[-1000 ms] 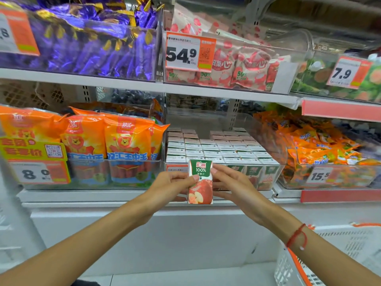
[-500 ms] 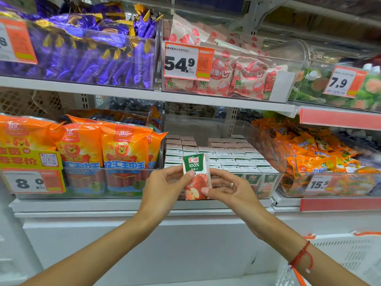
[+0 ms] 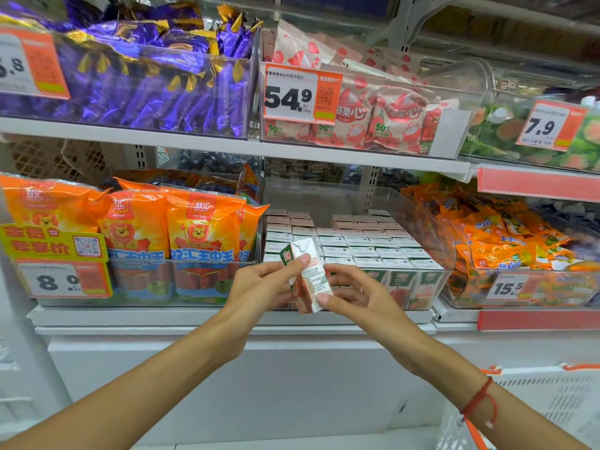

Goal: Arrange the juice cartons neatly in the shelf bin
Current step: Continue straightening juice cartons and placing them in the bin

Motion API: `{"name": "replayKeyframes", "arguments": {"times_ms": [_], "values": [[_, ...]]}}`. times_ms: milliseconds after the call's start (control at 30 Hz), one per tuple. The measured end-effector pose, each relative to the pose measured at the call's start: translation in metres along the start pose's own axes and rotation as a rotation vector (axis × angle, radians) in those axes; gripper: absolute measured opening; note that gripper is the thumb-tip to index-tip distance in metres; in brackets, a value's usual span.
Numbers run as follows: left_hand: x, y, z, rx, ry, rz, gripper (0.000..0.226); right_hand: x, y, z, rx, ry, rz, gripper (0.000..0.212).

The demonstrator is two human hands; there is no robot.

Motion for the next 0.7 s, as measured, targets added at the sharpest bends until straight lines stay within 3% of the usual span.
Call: {"name": "replayKeyframes", "arguments": {"times_ms": [100,200,300,367,467,567,700], "values": [[-0.006,0.004,0.002,0.0,-0.004,-0.088,0.031,-0.007,0.003,0.01,-0.136,-0.008,-0.112,0.053],[-0.01,0.01,0.004,-0.021,0.028,-0.109,0.017,-0.011,0.006,0.008,-0.122,-0.061,-0.125,0.029],[-0.005,0.008,0.009,-0.136,-0.022,0.002,0.027,0.001,0.0,0.006,-0.085,-0.057,0.057,0.039],[-0.002,0.008,0.013,-0.196,-0.026,0.068,0.015,0.012,-0.003,0.001,0.011,0.037,0.237,0.049],[-0.009,0.01,0.004,-0.129,-0.002,0.063,0.011,0.018,0.002,-0.009,0.201,0.2,0.377,0.055],[-0.009,0.007,-0.001,-0.082,-0.003,0.041,0.019,0.013,0.001,-0.009,0.239,0.27,0.327,0.056],[-0.008,0.004,0.0,0.005,0.056,-0.044,0.022,0.009,-0.008,0.007,0.001,0.045,0.125,0.051]]}}
Point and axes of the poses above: each hand's wrist, its own y-axis away from the middle knuckle, its own x-axis out of the back of the hand, z = x × y, the point moved 8 cm from there along -y, towards the middle knuckle, and after that the axes turned 15 degrees about z, right-handed, at the moved point
